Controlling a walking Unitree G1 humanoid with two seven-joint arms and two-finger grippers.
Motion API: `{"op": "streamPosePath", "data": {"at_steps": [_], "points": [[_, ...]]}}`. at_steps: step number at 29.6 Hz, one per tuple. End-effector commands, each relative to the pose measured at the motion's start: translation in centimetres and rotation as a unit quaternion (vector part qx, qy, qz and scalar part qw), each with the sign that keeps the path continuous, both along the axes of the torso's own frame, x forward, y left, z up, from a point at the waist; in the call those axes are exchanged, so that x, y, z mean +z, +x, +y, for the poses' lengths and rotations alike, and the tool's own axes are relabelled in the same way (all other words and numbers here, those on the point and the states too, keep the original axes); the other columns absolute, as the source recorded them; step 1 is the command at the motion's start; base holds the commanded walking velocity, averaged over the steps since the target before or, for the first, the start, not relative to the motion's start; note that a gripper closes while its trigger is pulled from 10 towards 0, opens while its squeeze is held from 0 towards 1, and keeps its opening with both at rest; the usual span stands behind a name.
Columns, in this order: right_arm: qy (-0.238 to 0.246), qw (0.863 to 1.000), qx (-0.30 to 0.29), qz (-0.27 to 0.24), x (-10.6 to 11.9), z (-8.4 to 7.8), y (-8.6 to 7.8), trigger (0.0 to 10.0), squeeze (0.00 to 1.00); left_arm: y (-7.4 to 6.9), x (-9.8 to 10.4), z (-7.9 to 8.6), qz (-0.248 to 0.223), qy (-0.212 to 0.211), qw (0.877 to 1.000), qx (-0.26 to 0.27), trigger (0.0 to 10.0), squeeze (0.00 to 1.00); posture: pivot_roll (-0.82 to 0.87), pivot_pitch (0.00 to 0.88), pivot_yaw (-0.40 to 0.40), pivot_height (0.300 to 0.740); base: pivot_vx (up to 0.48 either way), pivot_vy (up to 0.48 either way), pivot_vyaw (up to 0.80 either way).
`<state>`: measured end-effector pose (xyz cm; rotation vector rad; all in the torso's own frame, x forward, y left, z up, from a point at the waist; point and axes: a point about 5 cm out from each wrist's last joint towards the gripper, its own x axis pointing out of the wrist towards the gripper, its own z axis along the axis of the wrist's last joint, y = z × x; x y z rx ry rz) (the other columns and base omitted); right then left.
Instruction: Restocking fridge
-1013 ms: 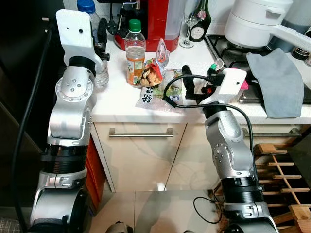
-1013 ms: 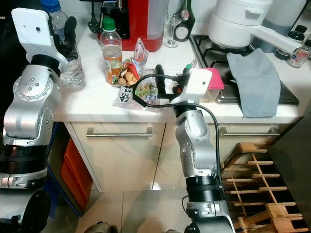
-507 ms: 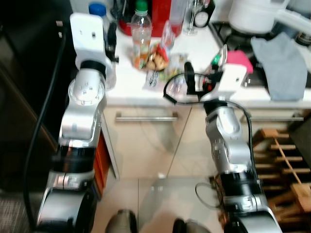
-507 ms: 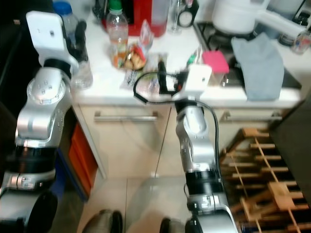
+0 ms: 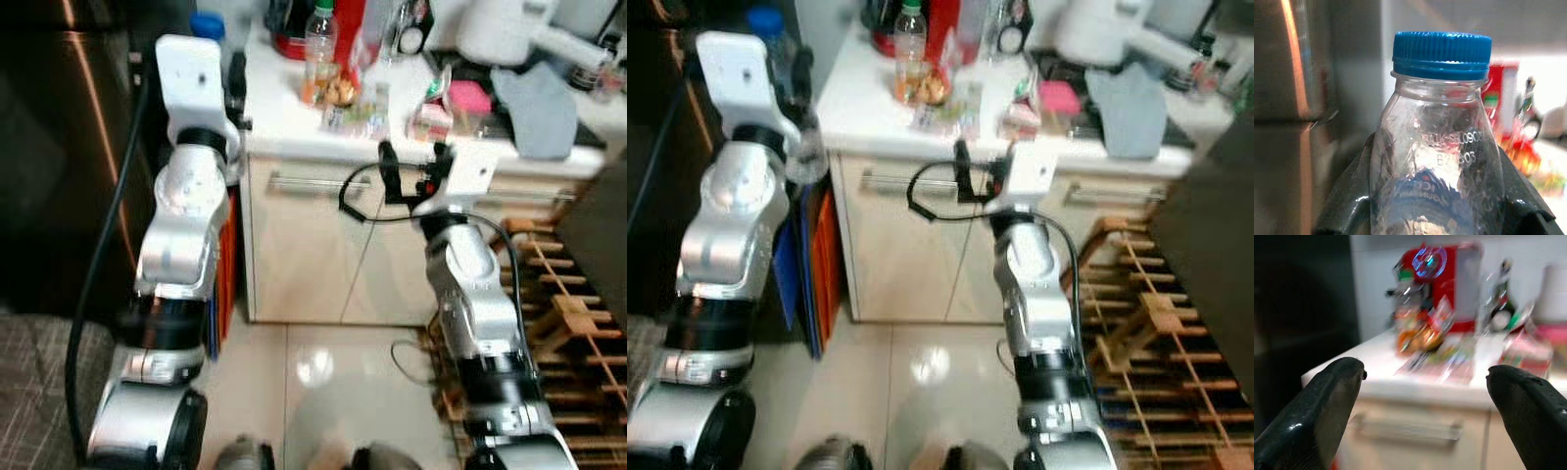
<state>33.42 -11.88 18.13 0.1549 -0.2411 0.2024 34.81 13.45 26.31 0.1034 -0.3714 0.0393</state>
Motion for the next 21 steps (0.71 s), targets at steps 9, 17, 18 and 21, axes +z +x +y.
{"op": "streamPosePath", "data": {"at_steps": [9,17,18,21], "points": [[-0.014,0.999,-0.010,0.041,-2.6,-1.4,-1.0,10.0,0.12,-1.0,-4.7,-1.6,0.077,-0.038,0.996,-0.037,10.0,0.00,-0.06,0.000,-0.011,0.740,-0.056,0.000,0.00],[-0.082,0.994,-0.028,0.063,-4.1,-2.1,-1.0,10.0,0.13,-1.9,-6.9,-2.7,0.106,-0.028,0.991,-0.070,10.0,0.00,-0.07,0.000,-0.013,0.740,0.000,-0.480,0.00],[-0.082,0.994,-0.028,0.063,-4.1,-2.1,-1.0,10.0,0.13,-1.9,-6.9,-2.7,0.106,-0.028,0.991,-0.070,10.0,0.00,-0.07,0.000,-0.013,0.740,0.000,-0.480,0.00],[-0.080,0.994,-0.030,0.071,-4.4,-2.4,-1.0,10.0,0.14,-2.0,-7.1,-2.9,0.106,-0.024,0.991,-0.074,10.0,0.00,-0.07,0.000,-0.018,0.740,0.000,-0.480,0.00]]}}
